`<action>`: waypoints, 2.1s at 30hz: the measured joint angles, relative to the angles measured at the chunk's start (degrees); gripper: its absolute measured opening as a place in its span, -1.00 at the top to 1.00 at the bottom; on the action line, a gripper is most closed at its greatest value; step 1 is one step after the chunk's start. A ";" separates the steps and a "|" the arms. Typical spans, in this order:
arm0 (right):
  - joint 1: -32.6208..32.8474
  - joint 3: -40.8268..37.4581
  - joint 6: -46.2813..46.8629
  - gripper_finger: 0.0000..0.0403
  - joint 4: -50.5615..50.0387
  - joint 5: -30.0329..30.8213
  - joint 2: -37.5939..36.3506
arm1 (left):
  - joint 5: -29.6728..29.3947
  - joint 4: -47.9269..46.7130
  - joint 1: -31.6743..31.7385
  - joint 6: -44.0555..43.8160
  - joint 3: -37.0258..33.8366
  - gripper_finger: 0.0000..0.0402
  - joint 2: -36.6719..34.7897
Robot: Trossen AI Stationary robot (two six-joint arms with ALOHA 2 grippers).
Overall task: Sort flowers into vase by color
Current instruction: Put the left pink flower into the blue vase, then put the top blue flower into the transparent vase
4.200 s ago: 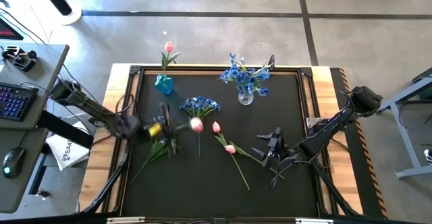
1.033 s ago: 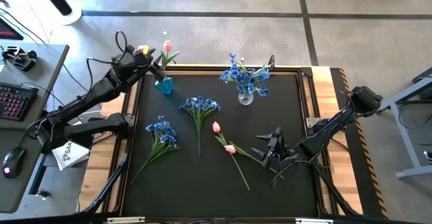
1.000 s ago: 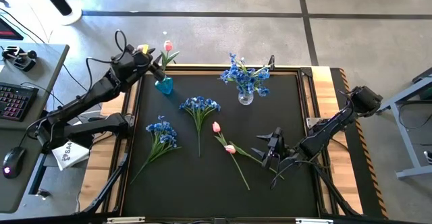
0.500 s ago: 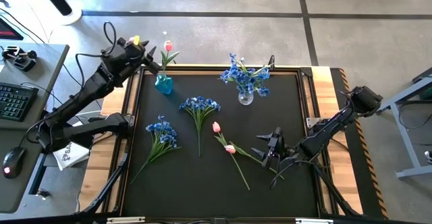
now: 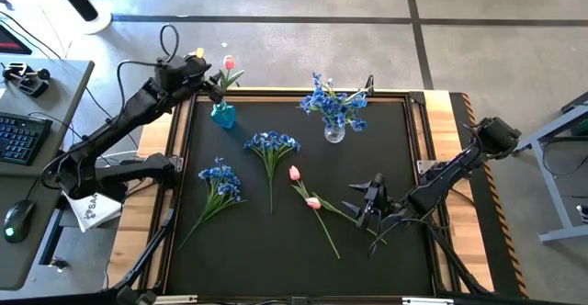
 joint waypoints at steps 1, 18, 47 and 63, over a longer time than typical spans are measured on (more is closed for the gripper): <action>0.02 0.00 0.43 -0.34 0.00 -0.07 0.00 | -0.42 -2.09 0.18 -0.71 1.28 0.00 0.64; 0.00 0.00 0.76 -0.34 -0.01 -0.07 0.00 | -0.99 -30.69 1.69 -4.65 22.18 -0.32 8.85; 0.01 0.00 0.79 -0.34 -0.02 -0.96 0.00 | -7.93 -66.62 -3.49 -14.36 35.49 -0.38 16.04; 0.02 0.00 0.81 -0.34 0.55 -1.97 0.00 | -22.76 -64.49 -42.71 -42.00 34.11 -0.28 1.97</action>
